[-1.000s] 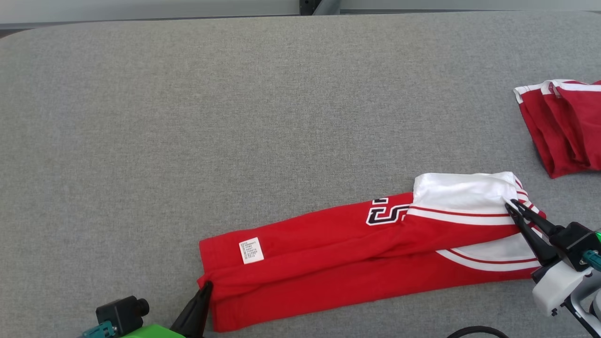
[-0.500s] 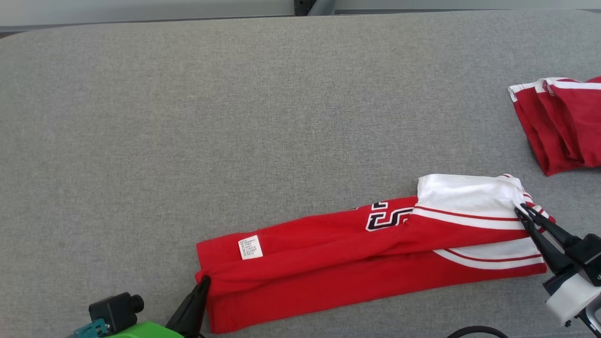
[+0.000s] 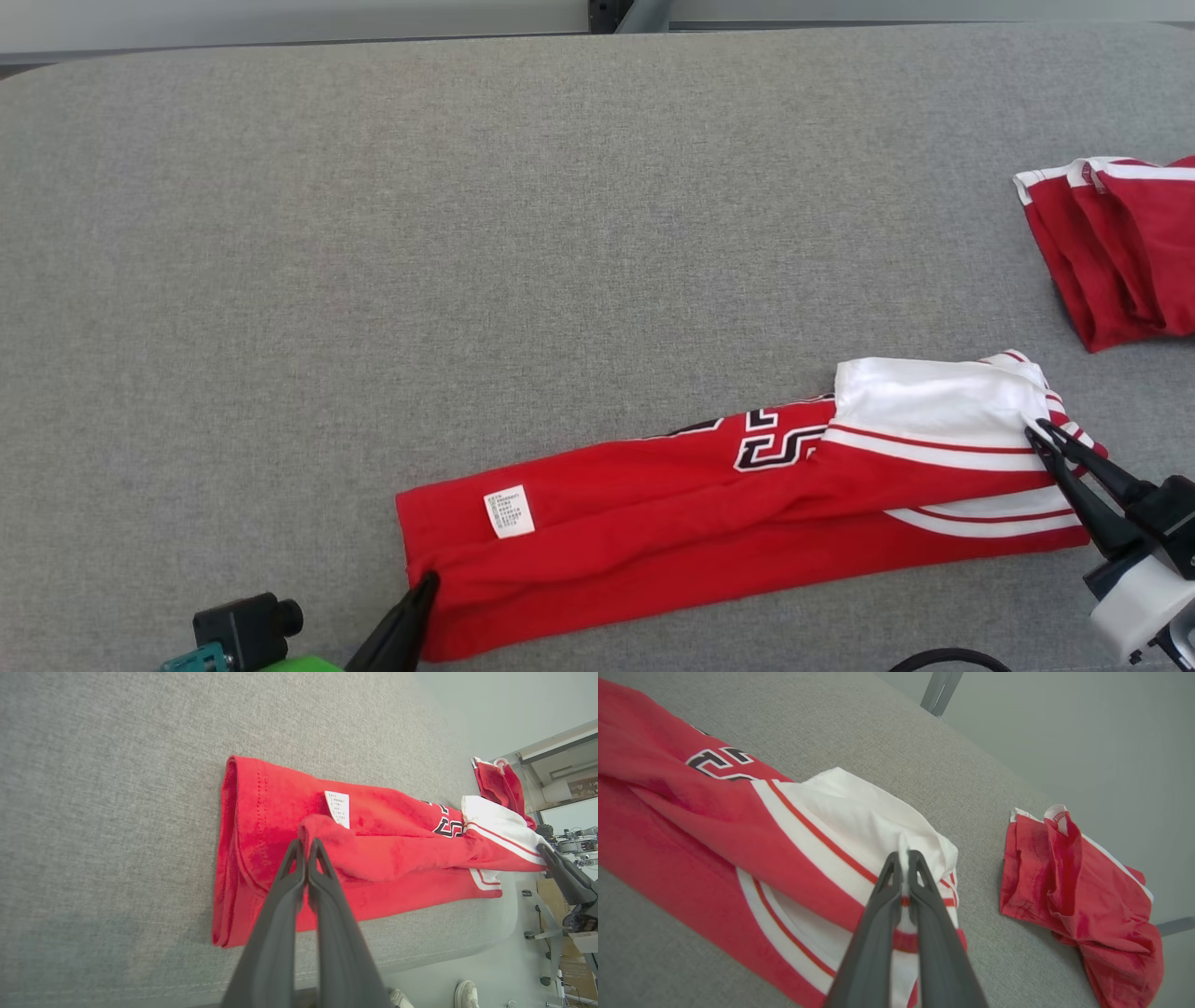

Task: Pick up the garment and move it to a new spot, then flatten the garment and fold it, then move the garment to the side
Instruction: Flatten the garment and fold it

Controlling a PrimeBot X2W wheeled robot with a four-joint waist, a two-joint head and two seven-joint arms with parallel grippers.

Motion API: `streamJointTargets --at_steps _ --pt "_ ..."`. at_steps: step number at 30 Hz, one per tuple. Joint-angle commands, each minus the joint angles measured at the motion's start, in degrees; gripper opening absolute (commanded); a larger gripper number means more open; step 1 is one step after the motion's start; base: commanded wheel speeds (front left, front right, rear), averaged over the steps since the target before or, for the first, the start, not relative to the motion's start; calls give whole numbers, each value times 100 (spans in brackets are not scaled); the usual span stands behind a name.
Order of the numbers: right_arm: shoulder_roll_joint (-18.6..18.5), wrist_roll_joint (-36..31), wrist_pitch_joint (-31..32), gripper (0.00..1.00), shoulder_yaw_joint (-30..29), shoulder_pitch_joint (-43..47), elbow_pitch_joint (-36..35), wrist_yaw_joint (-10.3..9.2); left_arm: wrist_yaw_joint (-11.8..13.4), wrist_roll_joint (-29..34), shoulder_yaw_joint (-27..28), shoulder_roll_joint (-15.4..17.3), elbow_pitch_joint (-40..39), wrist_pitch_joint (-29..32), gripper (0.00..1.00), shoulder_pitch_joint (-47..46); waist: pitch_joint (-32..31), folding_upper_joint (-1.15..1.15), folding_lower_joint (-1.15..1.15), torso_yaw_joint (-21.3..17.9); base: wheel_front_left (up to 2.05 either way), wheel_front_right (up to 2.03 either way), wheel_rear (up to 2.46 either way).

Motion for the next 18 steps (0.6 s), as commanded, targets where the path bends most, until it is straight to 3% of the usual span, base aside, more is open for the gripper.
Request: streamJointTargets --at_steps 1,6,7,8,9,10,11,18 --pt "-41 28 -23 0 24 51 42 -5 2 -30 -30 23 98 56 0 84 9 0 0 6 0 0 0" --pt "-52 180 -21 0 328 -6 579 -5 -18 41 -98 -7 687 111 0 -117 38 0 0 -14 0 0 0" --pt "-30 182 -21 18 399 -96 665 -5 -11 62 -84 -32 778 77 0 -166 39 0 0 -19 0 0 0" --pt "-5 182 -21 40 446 -180 723 -5 -12 81 -76 -53 844 44 9 -192 40 0 0 -22 0 0 0" --pt "14 195 -21 70 487 -220 782 -5 -21 89 -81 -73 903 49 33 -214 37 0 0 -21 0 0 0" --pt "24 204 -21 100 525 -251 825 -5 -24 100 -71 -91 932 20 46 -241 34 0 0 -21 0 0 0" --pt "26 214 -21 100 550 -290 849 -5 -19 107 -51 -102 939 -16 100 -267 31 0 0 -22 0 0 0" --pt "120 240 -21 100 80 -332 822 -5 133 229 -61 -54 820 -119 100 -186 -82 0 0 -54 0 0 0"
